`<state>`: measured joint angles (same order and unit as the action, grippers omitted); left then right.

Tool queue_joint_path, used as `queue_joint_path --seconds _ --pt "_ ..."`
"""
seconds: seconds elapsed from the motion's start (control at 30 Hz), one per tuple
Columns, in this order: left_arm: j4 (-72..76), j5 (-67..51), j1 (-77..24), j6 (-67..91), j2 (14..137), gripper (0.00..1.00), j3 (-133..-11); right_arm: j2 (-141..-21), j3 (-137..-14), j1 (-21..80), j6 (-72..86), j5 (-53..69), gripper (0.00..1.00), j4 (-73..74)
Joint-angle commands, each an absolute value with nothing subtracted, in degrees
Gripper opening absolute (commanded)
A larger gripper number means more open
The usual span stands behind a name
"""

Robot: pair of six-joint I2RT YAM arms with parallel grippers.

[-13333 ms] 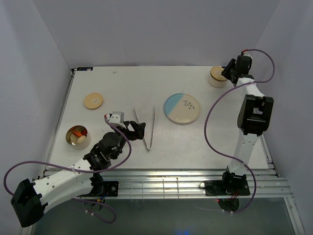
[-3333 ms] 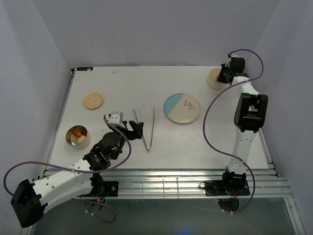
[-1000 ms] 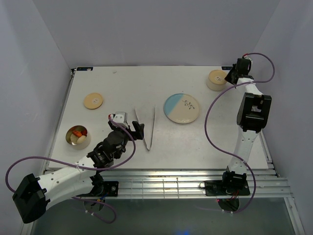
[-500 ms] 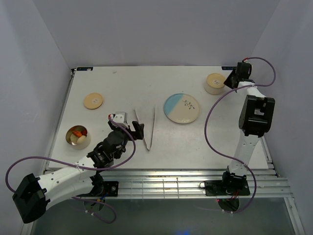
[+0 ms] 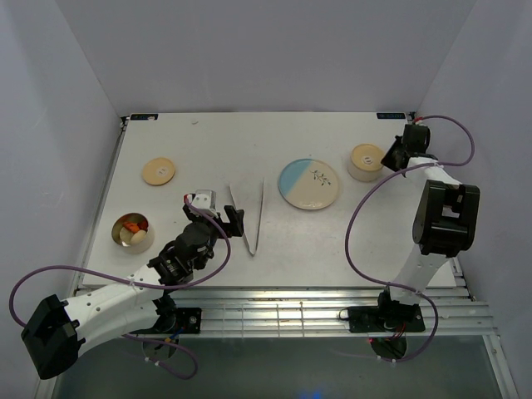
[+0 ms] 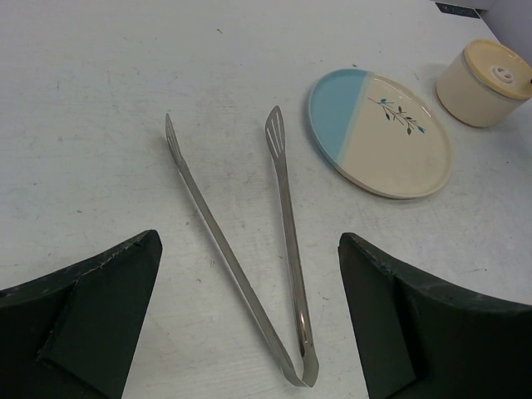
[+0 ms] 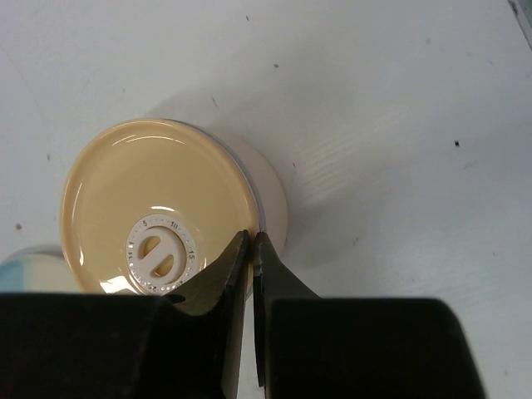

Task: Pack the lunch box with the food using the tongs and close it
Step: Move the packing box to the center of the board.

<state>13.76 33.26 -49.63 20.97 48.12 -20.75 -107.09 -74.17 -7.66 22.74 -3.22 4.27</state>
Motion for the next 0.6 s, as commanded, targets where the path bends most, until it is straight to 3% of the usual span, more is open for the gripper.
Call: queue_joint_path --seconds 0.0,0.37,0.43,0.47,0.57 --pt "14.2 34.2 -49.7 20.6 47.7 0.98 -22.8 -100.6 -68.8 -7.5 21.3 -6.1 0.08 4.7" --pt "14.2 33.5 -49.7 21.4 48.4 0.98 -22.7 -76.5 -45.0 -8.3 21.9 -11.9 0.09 5.9" --pt "14.2 33.1 -49.7 21.7 48.6 0.98 -22.7 -70.4 -40.5 -8.5 22.0 -13.0 0.15 6.6" --pt "14.4 33.0 -49.7 21.8 48.7 0.98 -22.6 -68.6 -39.3 -8.5 22.1 -13.2 0.27 6.8" --pt "14.6 33.3 -49.7 21.6 49.2 0.98 -22.8 -62.5 -37.1 -8.5 21.2 -13.1 0.41 7.5"
